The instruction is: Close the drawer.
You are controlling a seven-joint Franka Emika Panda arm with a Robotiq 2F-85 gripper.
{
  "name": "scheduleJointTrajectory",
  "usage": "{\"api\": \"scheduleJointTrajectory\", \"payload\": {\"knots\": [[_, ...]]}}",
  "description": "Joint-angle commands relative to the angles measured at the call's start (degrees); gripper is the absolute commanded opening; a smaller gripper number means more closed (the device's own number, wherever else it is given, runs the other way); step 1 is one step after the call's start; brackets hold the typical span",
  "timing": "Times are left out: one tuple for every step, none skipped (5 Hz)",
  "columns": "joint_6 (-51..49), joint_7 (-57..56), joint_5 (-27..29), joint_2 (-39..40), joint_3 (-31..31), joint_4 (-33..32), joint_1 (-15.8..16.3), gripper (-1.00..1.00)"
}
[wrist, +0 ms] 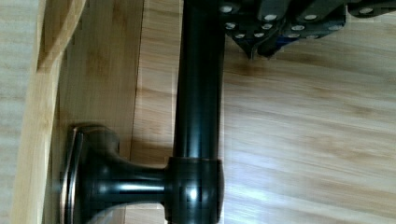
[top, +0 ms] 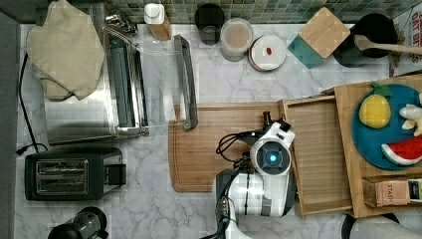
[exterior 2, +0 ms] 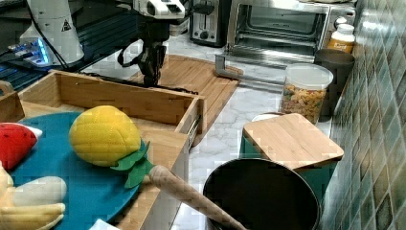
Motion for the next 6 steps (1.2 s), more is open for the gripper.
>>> {"api": "scheduleJointTrajectory", "payload": {"knots": [[-4.30, -6.85, 2.70, 5.44, -11.60, 22.06, -9.39, -1.00], [-4.85, -7.61, 1.09, 6.46, -13.21, 24.29, -10.13, -1.00], [-7.39, -3.34, -4.55, 6.27, -15.63, 25.84, -8.96, -1.00], [-2.03, -2.91, -5.96, 6.77, -17.32, 25.26, -9.03, -1.00], [-0.83, -6.61, -2.41, 9.26, -16.23, 27.19, -10.33, -1.00], [-0.82, -6.62, -2.38, 9.27, -16.26, 27.20, -10.28, -1.00]]}}
